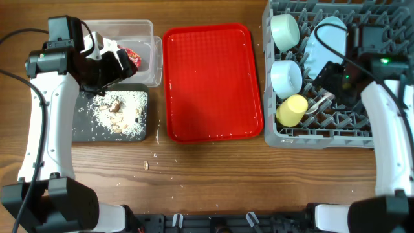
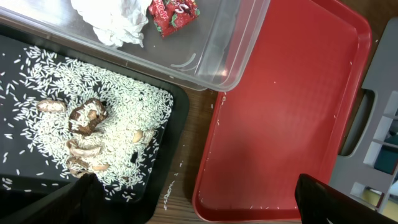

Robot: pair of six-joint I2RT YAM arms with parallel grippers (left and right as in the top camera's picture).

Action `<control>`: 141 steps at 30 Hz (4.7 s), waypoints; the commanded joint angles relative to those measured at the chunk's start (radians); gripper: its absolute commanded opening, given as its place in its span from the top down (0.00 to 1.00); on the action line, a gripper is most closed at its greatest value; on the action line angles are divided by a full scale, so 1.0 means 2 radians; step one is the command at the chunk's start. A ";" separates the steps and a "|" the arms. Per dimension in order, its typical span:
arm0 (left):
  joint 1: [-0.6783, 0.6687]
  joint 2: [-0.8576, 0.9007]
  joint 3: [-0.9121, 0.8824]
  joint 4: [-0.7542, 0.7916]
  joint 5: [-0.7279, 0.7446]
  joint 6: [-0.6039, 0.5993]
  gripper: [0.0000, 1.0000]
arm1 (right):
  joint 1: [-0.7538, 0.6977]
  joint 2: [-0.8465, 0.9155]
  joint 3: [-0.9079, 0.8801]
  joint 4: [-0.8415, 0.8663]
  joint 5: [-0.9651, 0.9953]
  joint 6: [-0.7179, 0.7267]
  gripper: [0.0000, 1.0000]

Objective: Sort waste into correct bins and load items into the dishwasher rack

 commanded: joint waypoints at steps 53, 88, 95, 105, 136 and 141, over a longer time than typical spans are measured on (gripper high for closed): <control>0.002 -0.009 0.007 0.000 -0.003 0.003 0.00 | 0.058 -0.756 -0.735 0.617 -0.109 -0.109 0.00; -0.045 -0.118 -0.086 0.198 -0.015 0.035 0.00 | 0.058 -0.753 -0.735 0.615 -0.109 -0.110 0.00; -0.077 -0.279 -0.348 0.464 -0.018 0.067 0.00 | 0.058 -0.753 -0.735 0.615 -0.109 -0.110 0.00; -0.053 -0.506 -0.658 0.675 -0.021 0.067 0.00 | 0.058 -0.753 -0.735 0.615 -0.109 -0.109 0.00; -0.049 -0.811 -0.759 0.518 -0.050 0.067 0.00 | 0.058 -0.753 -0.735 0.615 -0.109 -0.110 0.00; -0.049 -0.811 -0.759 0.518 -0.050 0.067 0.00 | 0.058 -0.753 -0.735 0.615 -0.109 -0.110 0.00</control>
